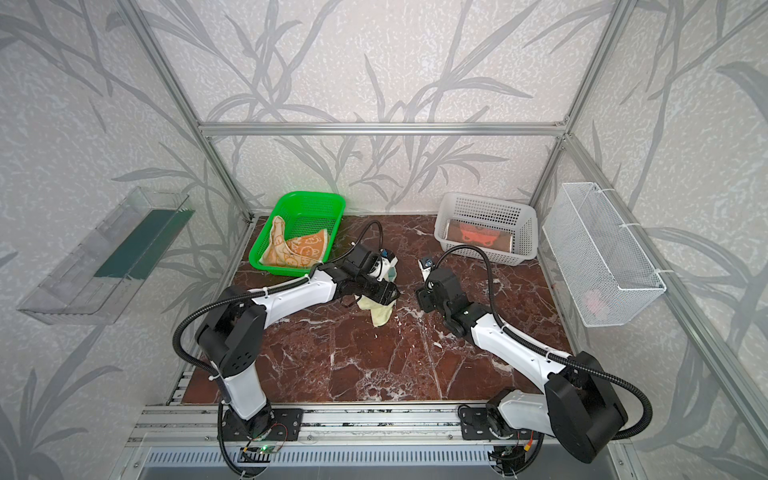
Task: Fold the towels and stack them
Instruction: 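Pull the yellow-teal towel out and drop it on the table with the left gripper, then grasp the yellow-teal towel's edge with the right gripper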
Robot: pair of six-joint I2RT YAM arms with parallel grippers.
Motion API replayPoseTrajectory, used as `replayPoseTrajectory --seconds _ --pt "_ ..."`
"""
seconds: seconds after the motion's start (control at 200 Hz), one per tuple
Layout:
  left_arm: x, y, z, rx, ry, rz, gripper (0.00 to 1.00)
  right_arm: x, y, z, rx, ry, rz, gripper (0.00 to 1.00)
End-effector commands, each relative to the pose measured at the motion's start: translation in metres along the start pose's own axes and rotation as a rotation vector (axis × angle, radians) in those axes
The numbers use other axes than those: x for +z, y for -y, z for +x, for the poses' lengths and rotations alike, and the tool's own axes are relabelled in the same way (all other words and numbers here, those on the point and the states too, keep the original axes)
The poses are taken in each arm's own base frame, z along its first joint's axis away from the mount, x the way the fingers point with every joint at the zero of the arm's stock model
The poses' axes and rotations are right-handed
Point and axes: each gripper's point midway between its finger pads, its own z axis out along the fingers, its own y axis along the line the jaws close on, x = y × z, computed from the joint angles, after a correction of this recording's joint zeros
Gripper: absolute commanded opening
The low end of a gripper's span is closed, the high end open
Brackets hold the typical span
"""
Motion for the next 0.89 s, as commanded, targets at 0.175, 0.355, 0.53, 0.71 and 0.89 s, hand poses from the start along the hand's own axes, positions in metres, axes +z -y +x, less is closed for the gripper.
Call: replayPoseTrajectory --seconds 0.175,0.355,0.53,0.71,0.89 --pt "-0.067 -0.013 -0.022 0.008 0.183 -0.137 0.70 -0.005 -0.043 -0.032 -0.279 0.099 -0.240 0.71" --pt "-0.102 -0.054 -0.009 -0.139 0.296 -0.288 0.72 -0.008 -0.077 -0.048 -0.412 0.153 -0.421 0.71" --pt "-0.129 -0.096 0.018 -0.304 0.342 -0.369 0.72 0.005 -0.118 -0.051 -0.547 0.109 -0.560 0.70" --pt "-0.150 -0.114 0.038 -0.373 0.388 -0.419 0.73 0.022 -0.160 -0.046 -0.669 0.055 -0.689 0.68" --pt "-0.166 -0.122 0.053 -0.388 0.413 -0.469 0.74 0.041 -0.183 -0.045 -0.665 -0.002 -0.774 0.68"
